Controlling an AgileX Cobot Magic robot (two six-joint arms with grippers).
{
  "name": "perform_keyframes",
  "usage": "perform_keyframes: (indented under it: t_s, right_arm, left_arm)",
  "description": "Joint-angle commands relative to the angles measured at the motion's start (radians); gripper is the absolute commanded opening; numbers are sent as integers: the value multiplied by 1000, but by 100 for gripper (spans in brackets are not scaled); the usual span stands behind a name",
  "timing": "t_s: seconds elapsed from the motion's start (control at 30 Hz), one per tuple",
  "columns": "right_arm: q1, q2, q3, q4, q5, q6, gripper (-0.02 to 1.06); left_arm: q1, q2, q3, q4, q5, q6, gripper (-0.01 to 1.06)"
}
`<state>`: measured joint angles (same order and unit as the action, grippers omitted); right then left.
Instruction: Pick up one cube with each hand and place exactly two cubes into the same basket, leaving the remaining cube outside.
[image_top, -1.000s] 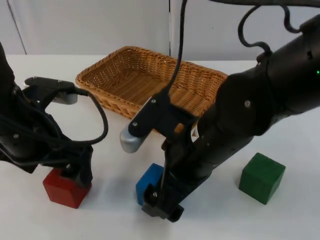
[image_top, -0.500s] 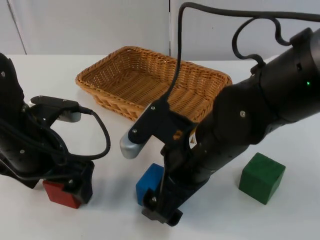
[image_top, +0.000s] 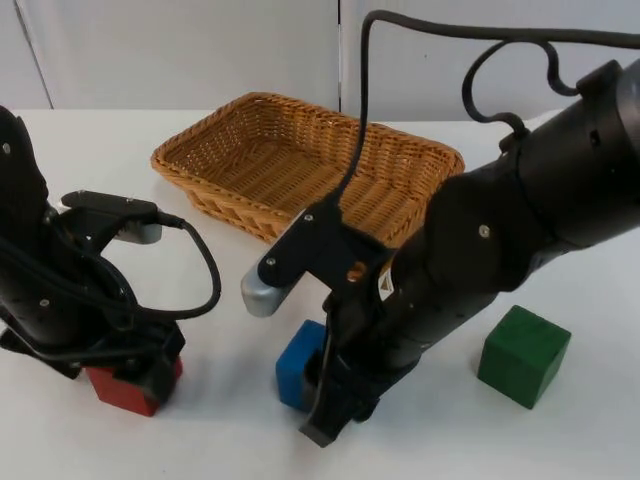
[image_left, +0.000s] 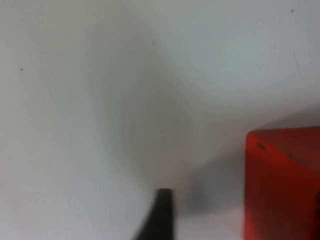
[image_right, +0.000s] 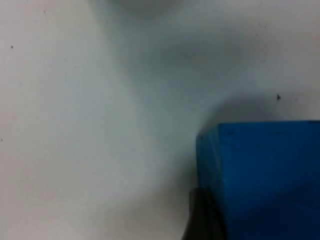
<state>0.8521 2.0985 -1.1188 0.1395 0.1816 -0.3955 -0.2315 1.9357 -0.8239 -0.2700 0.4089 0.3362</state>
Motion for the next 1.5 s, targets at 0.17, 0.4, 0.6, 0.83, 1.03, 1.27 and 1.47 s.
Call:
perform_keyframes:
  t_s: [0.17,0.4,0.6,0.83,1.03,1.27,1.47]
  right_arm:
    - [6,-99,-6,2,21,3,0]
    - [6,-223,-6,2,56,17,0]
    - [6,-339,-6,2,108,21,0]
    - [6,-471,-6,2,170,21,0]
    - [6,-525,-6,2,206,25,0]
    - [6,-532,-6,4,226,32,0]
    - [6,-532,-6,2,226,51,0]
  left_arm:
    - [-8,-22,-39,0,110,-2,0]
    - [-8,-131,-38,0,178,-13,0]
    - [-8,-290,-38,0,233,-31,0]
    - [-8,-461,-38,-2,272,-31,0]
    - [-8,-541,-38,2,277,-31,0]
    - [-8,-553,-38,30,285,-28,0]
    - [-8,-553,-38,28,281,-28,0]
